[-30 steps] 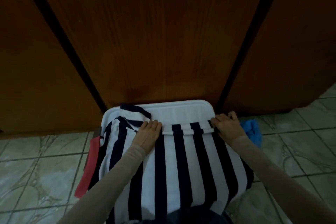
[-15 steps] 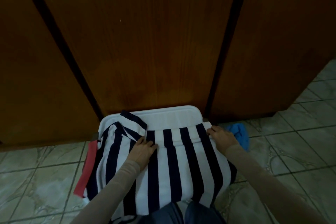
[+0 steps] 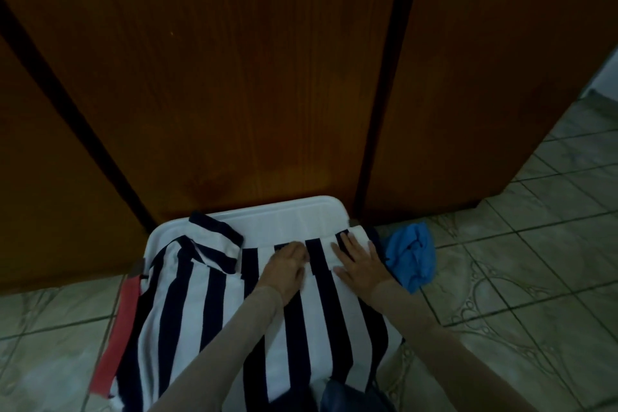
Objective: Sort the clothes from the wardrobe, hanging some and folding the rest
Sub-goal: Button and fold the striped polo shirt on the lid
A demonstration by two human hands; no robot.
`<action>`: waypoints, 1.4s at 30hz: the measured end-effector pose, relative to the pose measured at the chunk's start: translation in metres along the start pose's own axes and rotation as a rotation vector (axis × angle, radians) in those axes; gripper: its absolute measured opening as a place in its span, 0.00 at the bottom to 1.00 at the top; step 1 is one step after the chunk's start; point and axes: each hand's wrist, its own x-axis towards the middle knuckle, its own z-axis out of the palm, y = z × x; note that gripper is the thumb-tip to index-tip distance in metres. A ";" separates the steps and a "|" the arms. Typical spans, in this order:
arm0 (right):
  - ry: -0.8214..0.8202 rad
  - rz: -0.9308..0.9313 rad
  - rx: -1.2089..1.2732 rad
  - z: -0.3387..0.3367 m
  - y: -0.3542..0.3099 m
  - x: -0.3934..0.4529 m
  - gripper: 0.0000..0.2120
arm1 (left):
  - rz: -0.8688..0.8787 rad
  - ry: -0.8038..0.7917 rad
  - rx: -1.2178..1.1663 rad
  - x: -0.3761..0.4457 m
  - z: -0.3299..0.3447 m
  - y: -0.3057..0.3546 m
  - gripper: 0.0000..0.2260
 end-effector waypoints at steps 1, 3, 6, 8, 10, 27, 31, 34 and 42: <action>-0.011 0.051 0.044 -0.001 0.001 0.002 0.45 | -0.056 -0.031 0.022 0.002 0.000 -0.004 0.21; 0.000 0.149 0.120 0.001 0.005 0.007 0.33 | -0.165 -0.127 0.067 0.004 0.001 -0.011 0.27; 0.025 0.233 0.293 0.001 0.013 0.006 0.32 | -0.202 -0.205 0.096 0.001 0.004 -0.016 0.27; 0.018 0.261 0.307 0.000 0.014 0.005 0.33 | -0.213 -0.231 0.093 -0.002 0.007 -0.020 0.26; 0.013 0.272 0.192 0.000 0.010 0.005 0.33 | -0.230 -0.228 0.083 -0.004 0.005 -0.023 0.25; -0.065 -0.198 0.039 -0.017 -0.100 0.038 0.30 | -0.398 0.357 -0.134 -0.084 -0.072 -0.109 0.12; -0.053 -0.177 0.213 -0.023 -0.129 0.055 0.32 | -0.495 0.305 -0.238 -0.106 -0.078 -0.123 0.12; 0.035 -0.052 0.418 -0.031 -0.150 0.068 0.32 | -0.557 0.356 -0.317 -0.119 -0.080 -0.133 0.15; -0.057 0.417 1.390 -0.064 -0.185 0.103 0.30 | -0.792 0.562 -0.840 -0.136 -0.097 -0.148 0.15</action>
